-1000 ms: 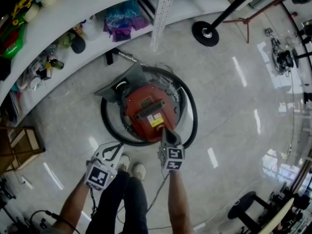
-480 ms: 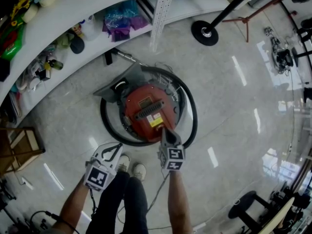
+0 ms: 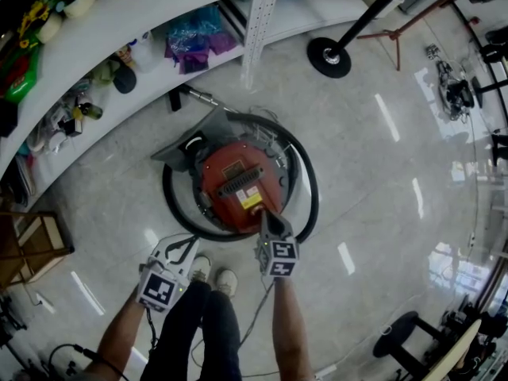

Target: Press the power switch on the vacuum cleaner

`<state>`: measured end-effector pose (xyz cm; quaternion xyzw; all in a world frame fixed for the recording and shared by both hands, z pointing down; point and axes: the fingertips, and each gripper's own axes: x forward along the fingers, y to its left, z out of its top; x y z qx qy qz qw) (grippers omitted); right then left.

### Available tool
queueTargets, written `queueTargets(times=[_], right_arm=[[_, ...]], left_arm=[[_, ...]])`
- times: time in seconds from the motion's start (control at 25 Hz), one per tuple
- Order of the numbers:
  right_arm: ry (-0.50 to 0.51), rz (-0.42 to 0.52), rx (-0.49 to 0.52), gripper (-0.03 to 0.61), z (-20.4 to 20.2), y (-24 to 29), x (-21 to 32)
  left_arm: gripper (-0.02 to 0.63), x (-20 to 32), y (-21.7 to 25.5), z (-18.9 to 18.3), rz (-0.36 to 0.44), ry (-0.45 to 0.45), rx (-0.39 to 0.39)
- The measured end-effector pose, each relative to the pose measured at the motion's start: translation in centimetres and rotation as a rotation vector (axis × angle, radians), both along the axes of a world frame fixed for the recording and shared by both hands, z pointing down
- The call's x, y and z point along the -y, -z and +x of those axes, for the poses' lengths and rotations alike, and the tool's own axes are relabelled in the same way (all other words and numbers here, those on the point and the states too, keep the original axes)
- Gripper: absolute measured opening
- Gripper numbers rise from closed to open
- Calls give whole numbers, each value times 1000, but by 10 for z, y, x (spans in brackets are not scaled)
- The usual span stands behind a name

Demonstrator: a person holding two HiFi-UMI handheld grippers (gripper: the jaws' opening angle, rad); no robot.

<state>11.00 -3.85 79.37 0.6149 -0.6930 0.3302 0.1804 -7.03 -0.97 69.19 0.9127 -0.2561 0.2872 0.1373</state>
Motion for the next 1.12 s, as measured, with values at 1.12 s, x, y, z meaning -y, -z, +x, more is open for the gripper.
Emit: queueTargets(times=[1.12], right_arm=[[-3, 120, 9, 11, -12, 103, -35]], left_arm=[[6, 2, 57, 9, 62, 13, -51]])
